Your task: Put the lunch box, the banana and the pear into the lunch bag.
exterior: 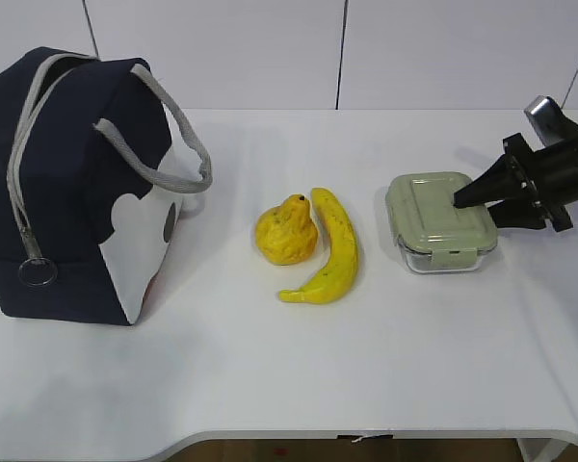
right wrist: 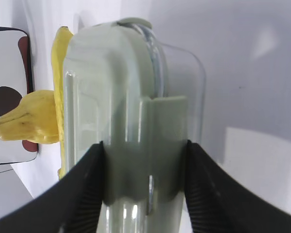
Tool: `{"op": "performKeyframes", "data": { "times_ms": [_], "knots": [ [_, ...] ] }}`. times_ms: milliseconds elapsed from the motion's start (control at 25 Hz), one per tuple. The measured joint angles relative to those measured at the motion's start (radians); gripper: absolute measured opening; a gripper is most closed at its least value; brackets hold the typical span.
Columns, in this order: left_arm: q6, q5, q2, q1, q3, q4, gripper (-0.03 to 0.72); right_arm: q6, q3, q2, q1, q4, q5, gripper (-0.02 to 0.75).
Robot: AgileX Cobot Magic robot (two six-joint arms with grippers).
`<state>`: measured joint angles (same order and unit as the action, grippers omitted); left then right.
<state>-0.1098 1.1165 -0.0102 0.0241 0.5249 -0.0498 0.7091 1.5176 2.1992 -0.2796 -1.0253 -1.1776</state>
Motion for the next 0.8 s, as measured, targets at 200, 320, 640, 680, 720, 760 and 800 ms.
{"op": "performKeyframes", "data": {
  "times_ms": [200,320,640,680,720,760,800],
  "knots": [
    [0.0,0.0,0.0,0.0,0.0,0.0,0.308,-0.007,0.0,0.0,0.0,-0.004,0.002,0.37],
    [0.0,0.0,0.0,0.0,0.0,0.0,0.308,-0.017,0.0,0.0,0.0,-0.008,0.002,0.37],
    [0.0,0.0,0.0,0.0,0.0,0.0,0.308,-0.039,0.0,0.0,0.0,-0.015,0.006,0.37],
    [0.0,0.0,0.0,0.0,0.0,0.002,0.308,-0.04,0.0,0.0,0.0,-0.016,0.008,0.37],
    [0.0,0.0,0.0,0.0,0.0,0.004,0.308,-0.042,0.0,0.0,0.0,-0.018,0.008,0.37],
    [0.0,0.0,0.0,0.0,0.0,0.006,0.308,-0.043,0.0,0.0,0.0,-0.02,0.01,0.369],
    [0.0,0.0,0.0,0.0,0.0,0.01,0.308,-0.044,0.0,0.0,0.0,-0.022,0.01,0.37]
  ]
}}
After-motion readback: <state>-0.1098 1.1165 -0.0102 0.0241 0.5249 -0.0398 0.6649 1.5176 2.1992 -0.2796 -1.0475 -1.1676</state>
